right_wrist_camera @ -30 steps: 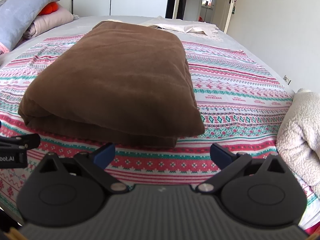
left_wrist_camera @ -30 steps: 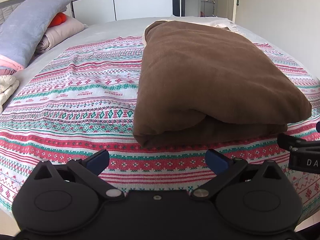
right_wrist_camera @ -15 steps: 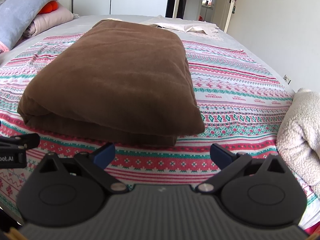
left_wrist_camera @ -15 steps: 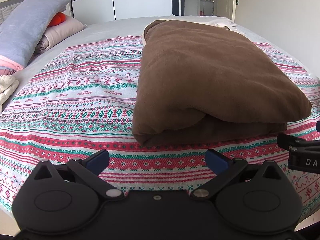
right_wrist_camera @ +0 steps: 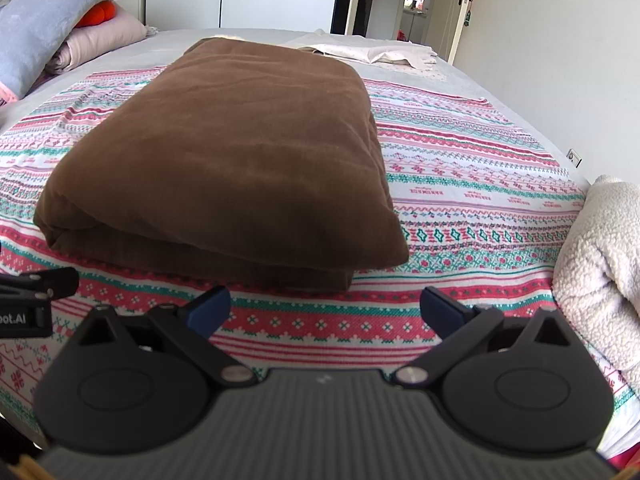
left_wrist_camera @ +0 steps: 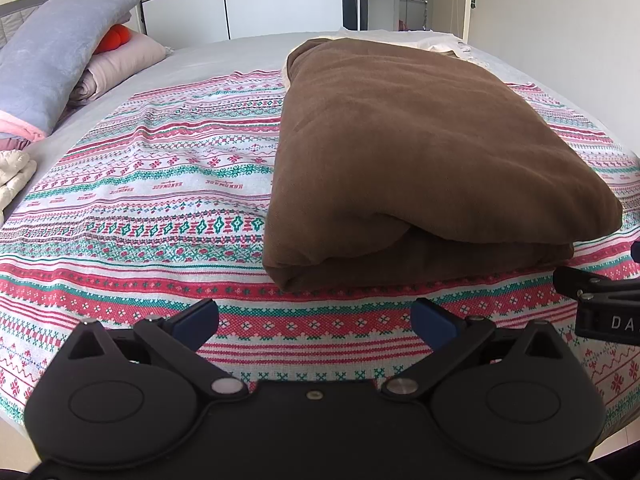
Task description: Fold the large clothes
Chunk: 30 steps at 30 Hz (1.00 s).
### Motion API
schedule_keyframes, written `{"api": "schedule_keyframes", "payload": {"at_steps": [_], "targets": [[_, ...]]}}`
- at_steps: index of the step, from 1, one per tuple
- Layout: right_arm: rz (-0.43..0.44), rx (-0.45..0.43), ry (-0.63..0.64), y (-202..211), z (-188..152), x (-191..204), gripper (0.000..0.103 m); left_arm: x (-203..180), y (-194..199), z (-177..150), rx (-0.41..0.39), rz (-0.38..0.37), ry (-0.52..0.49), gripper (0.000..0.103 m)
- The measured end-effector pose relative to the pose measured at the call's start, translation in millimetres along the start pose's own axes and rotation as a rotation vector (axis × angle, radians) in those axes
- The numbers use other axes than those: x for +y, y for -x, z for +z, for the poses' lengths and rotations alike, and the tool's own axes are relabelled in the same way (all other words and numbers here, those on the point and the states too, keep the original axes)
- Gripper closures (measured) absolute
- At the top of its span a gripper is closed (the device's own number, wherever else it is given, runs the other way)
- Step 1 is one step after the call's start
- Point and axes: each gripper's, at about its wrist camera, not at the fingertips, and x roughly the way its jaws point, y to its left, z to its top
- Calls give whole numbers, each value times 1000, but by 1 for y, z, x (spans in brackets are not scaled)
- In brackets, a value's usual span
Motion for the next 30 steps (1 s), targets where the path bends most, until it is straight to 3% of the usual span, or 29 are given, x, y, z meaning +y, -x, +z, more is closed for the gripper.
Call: {"api": "schedule_keyframes", "payload": {"at_steps": [30], "targets": [[0, 4, 3, -1, -3, -1, 0, -1, -2, -1, 6, 0, -2, 0]]}}
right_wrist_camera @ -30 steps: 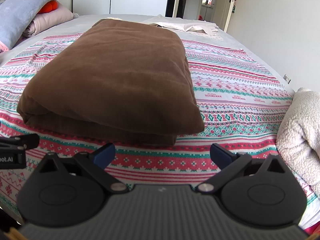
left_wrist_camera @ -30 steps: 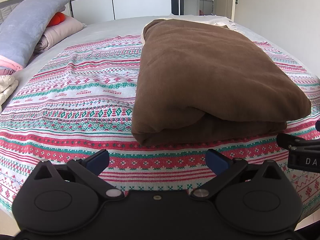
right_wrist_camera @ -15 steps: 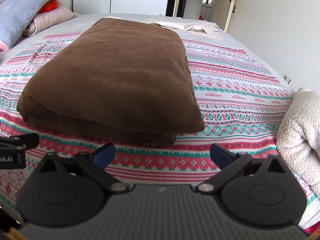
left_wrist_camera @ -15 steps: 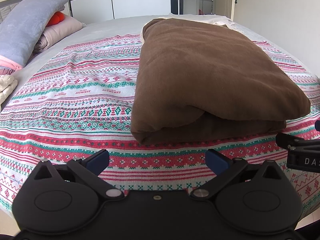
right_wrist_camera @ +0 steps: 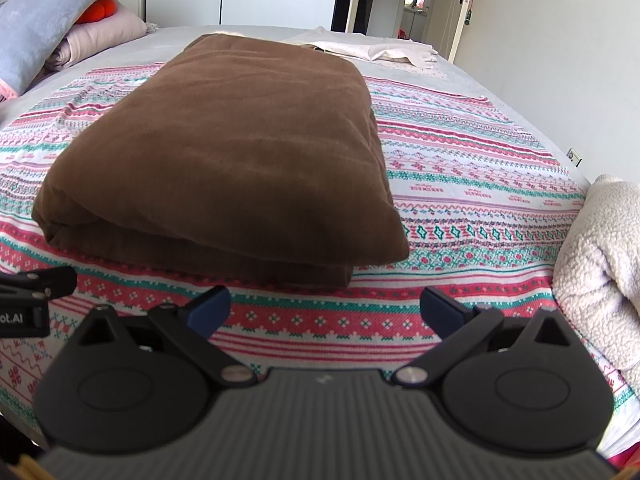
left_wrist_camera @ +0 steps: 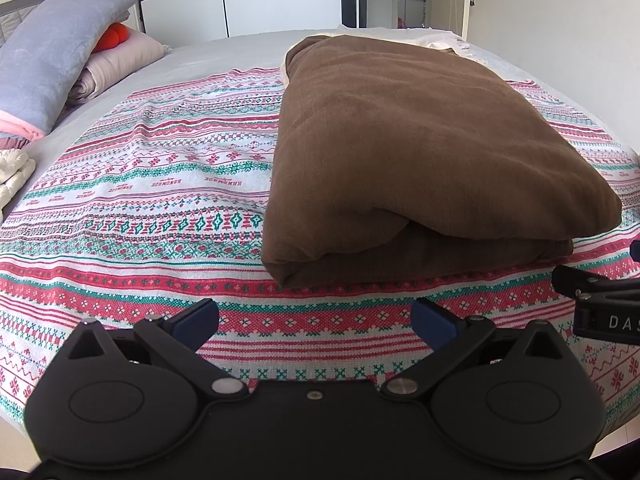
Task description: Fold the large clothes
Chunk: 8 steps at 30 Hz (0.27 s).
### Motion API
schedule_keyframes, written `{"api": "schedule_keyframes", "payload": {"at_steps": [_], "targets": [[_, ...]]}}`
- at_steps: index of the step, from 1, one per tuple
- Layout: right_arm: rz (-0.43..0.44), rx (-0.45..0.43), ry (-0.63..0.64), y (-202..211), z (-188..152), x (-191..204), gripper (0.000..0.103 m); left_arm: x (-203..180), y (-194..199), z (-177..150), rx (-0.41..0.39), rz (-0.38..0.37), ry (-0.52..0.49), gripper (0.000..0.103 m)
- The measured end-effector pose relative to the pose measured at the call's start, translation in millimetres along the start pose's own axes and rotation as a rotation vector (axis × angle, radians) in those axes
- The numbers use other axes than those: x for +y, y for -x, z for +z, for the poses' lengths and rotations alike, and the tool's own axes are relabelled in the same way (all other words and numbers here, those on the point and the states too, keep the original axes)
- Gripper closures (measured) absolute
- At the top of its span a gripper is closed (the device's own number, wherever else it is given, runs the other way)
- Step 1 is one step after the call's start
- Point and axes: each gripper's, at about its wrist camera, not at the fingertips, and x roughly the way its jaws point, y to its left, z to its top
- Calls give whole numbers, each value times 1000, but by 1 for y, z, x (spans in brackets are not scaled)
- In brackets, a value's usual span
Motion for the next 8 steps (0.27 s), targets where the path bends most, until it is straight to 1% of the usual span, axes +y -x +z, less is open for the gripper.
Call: {"api": "schedule_keyframes", "payload": {"at_steps": [8], "targets": [[0, 1, 2, 0, 1, -1, 0, 0, 1, 0, -3, -5, -10, 0]]}}
